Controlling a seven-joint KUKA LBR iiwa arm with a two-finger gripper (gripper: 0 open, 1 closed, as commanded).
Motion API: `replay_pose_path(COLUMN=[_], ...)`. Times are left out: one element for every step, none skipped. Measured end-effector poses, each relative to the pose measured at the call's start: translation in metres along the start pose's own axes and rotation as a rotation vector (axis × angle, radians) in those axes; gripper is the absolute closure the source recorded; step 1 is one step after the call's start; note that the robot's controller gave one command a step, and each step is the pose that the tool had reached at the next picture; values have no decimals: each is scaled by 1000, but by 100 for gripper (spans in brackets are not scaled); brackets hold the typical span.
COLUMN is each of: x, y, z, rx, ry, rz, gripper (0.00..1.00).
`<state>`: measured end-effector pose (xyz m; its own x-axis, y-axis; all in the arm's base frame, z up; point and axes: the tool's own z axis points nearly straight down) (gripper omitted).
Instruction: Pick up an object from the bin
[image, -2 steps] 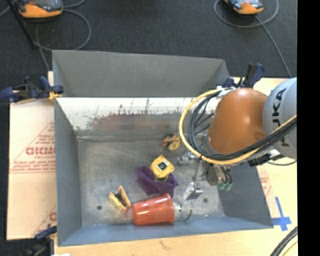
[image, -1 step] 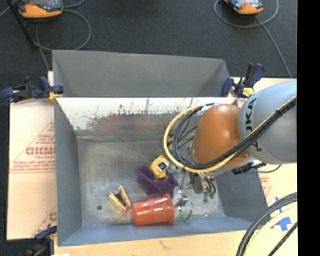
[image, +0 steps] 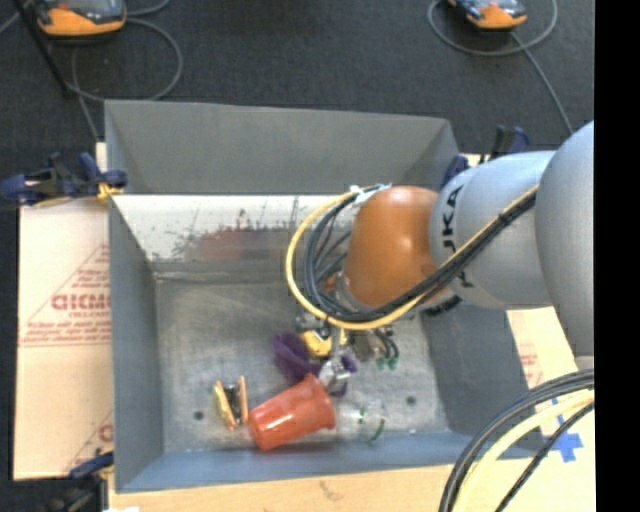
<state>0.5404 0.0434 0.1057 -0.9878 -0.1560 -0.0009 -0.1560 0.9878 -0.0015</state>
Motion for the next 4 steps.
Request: replay_pose_path(x=[23, 33, 33, 35], y=[16, 17, 17, 17], z=[13, 25, 25, -8], rx=[0, -2, -2, -2], ry=[-5, 25, 23, 7], rz=[-70, 195, 194, 210], gripper=[0, 100, 100, 100])
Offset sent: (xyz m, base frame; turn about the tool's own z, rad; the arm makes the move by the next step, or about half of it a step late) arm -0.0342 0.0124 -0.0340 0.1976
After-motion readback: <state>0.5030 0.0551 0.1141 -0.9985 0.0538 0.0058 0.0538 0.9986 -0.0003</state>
